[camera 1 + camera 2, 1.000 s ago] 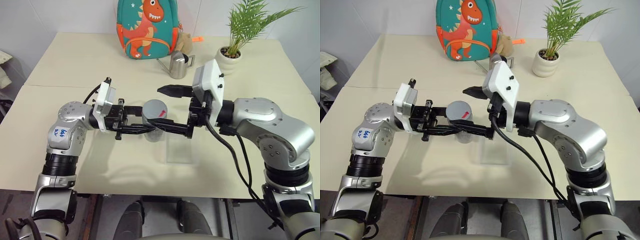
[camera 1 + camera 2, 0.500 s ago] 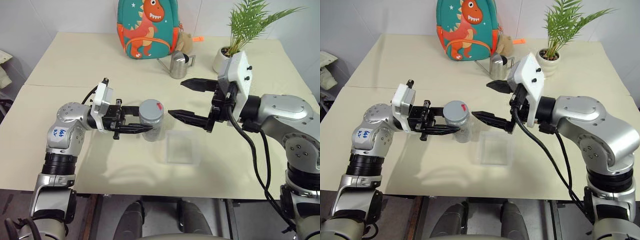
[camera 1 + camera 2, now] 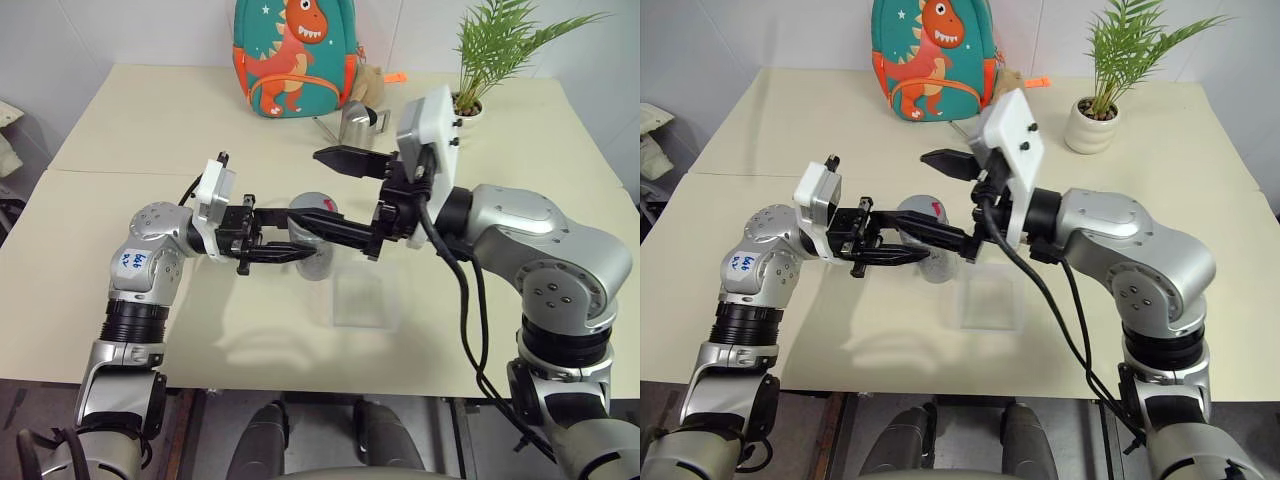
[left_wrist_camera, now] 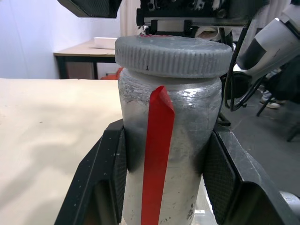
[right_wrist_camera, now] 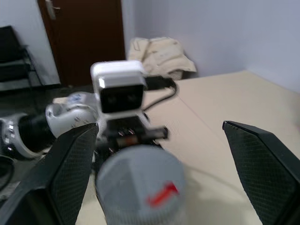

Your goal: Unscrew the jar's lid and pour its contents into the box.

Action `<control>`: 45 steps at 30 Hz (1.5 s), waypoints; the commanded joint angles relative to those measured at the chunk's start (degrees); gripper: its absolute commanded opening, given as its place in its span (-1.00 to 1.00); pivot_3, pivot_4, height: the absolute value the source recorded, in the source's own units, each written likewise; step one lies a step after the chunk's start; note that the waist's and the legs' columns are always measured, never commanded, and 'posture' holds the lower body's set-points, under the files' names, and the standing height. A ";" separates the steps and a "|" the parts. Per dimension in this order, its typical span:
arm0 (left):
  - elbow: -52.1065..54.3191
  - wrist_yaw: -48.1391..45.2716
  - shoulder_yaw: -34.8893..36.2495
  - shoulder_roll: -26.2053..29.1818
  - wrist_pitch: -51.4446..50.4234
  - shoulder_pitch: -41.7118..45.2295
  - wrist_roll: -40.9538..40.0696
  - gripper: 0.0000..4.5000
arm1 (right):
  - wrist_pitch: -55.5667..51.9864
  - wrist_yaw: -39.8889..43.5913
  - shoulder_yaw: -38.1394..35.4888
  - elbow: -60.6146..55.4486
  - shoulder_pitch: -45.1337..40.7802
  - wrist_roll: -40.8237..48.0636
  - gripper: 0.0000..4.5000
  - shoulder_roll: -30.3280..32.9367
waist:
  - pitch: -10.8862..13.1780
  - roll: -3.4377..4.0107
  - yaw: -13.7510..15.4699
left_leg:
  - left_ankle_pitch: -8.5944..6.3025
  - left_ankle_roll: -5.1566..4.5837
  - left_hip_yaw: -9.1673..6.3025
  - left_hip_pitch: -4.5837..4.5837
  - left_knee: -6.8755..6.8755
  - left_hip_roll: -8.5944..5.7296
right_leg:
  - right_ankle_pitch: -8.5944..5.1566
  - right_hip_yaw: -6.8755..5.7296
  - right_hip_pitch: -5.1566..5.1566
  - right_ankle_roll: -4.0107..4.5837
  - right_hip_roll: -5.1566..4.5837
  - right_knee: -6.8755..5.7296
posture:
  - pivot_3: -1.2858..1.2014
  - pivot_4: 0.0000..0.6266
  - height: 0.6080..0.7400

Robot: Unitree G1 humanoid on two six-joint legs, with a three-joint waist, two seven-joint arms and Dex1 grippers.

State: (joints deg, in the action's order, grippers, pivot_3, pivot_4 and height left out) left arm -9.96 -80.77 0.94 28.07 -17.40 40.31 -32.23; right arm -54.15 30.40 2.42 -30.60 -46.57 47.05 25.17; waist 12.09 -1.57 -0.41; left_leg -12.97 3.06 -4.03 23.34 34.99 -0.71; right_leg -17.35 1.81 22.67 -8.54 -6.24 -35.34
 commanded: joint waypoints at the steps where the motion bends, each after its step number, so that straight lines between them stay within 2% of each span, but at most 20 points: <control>1: 0.87 -0.53 0.16 0.13 -0.59 1.77 -1.09 -0.18 | 1.42 0.26 1.41 -0.09 -1.31 -0.90 0.98 -0.86 | 0.00 0.00 0.00 | 0.00 0.00 0.00 0.00 0.00 0.00 | 0.00 0.00 0.00 0.00 0.00 0.00 | 0.03 -0.52 1.00; 14: 1.47 -1.39 -0.54 1.68 -1.13 1.96 0.18 -0.18 | 2.64 1.89 4.25 1.21 -0.48 -4.14 0.98 -1.05 | 0.00 0.00 -0.17 | 0.00 0.00 0.00 0.00 0.00 0.00 | 0.00 0.00 0.02 0.00 0.01 -0.03 | 0.03 -0.52 1.00; 22: 1.66 -1.58 -0.48 2.11 -0.65 2.06 0.40 -0.18 | 2.91 2.20 3.60 1.44 0.44 -5.72 0.98 -0.09 | 0.00 0.00 -0.23 | 0.00 0.00 0.00 0.00 0.00 0.00 | 0.00 0.00 0.02 0.01 0.01 -0.03 | 0.03 -0.52 1.00; 45: 1.19 -0.48 -0.08 2.07 0.53 1.93 0.76 -0.18 | -1.23 1.31 -3.98 -2.51 4.79 -2.17 0.98 10.65 | 0.00 0.00 -0.21 | 0.00 0.00 0.01 0.00 0.00 0.00 | 0.00 0.01 0.01 0.01 0.00 -0.01 | 0.03 -0.52 1.00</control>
State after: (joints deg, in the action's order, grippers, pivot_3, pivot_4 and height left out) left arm -10.02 -79.95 0.65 29.83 -18.11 41.25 -30.91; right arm -55.54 33.00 1.87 -32.54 -41.63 45.29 34.63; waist 12.09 -1.57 -0.62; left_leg -12.97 3.05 -4.03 23.34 34.99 -0.71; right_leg -17.35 1.81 22.68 -8.53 -6.24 -35.35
